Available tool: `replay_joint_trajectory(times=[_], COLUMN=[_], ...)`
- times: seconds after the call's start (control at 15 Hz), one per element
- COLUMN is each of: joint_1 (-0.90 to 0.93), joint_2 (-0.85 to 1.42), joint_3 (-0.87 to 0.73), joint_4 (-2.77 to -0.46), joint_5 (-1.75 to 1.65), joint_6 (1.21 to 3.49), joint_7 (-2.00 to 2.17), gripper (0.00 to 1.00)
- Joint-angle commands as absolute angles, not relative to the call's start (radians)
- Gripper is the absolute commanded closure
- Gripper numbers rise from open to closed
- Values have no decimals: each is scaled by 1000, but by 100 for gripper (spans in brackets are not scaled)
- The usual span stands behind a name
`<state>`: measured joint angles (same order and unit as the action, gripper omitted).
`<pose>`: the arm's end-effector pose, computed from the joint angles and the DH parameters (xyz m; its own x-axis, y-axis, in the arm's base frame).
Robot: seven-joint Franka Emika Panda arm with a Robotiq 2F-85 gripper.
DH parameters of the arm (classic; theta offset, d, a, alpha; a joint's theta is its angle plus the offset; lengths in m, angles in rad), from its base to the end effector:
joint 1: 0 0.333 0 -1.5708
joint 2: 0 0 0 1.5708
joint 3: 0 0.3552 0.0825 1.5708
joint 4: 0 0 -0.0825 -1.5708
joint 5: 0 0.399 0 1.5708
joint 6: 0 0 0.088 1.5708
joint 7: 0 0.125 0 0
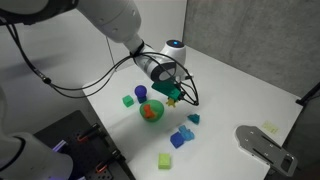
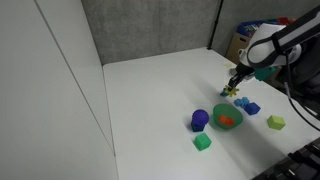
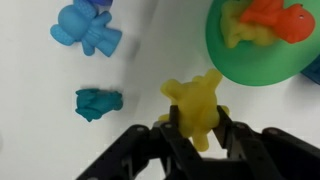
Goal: Put the orange toy in the green bowl
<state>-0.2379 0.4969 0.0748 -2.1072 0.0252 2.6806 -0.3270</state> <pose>0.6062 -0.1007 0.1883 0.9877 0.1295 0.0881 0.1319 -0.9910 -0.0214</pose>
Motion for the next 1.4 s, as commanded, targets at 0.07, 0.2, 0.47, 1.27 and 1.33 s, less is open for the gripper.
replay_joint_trajectory(times=[0.07, 0.2, 0.47, 1.27, 1.33], joint_1=[-220, -203, -174, -133, -131], joint_2=[374, 344, 322, 278, 262], joint_3=[103, 92, 73, 15, 3], joint_4=[-2197, -2222, -2263, -2250, -2245], joint_5=[71, 67, 48, 13, 4], joint_6=[2615, 2587, 2563, 2476, 2445], joint_7=[-346, -342, -339, -303, -296], gripper=[88, 88, 36, 0, 0])
